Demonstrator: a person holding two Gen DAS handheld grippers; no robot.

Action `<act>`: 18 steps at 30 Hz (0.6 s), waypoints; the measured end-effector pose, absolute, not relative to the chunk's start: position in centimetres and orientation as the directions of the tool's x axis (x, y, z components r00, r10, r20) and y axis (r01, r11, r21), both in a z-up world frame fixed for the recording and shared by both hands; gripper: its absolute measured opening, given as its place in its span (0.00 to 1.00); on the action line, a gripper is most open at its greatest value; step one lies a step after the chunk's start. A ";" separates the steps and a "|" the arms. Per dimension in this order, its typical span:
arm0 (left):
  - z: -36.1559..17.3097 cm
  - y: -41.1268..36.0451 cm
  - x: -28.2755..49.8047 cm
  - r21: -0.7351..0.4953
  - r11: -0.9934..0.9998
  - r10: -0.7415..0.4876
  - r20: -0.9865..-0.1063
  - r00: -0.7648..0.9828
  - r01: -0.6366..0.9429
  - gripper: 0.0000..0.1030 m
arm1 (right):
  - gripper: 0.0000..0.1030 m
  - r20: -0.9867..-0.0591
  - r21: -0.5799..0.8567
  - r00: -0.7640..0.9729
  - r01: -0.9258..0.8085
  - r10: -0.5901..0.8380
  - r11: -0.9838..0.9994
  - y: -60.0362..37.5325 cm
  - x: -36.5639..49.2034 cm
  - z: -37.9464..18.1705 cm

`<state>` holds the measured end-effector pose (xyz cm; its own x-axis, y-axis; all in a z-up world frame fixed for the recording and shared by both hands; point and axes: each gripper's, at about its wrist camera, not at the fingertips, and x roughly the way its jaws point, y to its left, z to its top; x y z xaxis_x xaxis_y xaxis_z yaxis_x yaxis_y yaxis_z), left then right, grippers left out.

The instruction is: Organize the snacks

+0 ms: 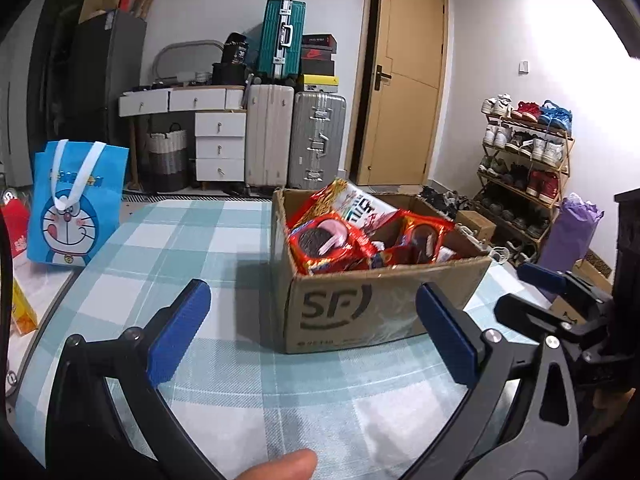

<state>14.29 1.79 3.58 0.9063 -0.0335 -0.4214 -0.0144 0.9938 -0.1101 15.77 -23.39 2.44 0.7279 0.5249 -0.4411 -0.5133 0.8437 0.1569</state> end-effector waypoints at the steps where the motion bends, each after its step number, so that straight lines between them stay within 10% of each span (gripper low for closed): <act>1: 3.2 1.8 14.2 -0.109 0.994 -0.031 -0.421 0.906 -0.016 0.99 | 1.00 -0.437 0.150 0.737 -0.507 0.516 0.849 -23.5 15.4 2.1; 18: 0.4 2.2 14.0 -0.092 0.995 0.003 -0.406 0.914 -0.044 0.99 | 1.00 -0.396 0.066 0.790 -0.485 0.469 0.872 -23.6 14.2 1.0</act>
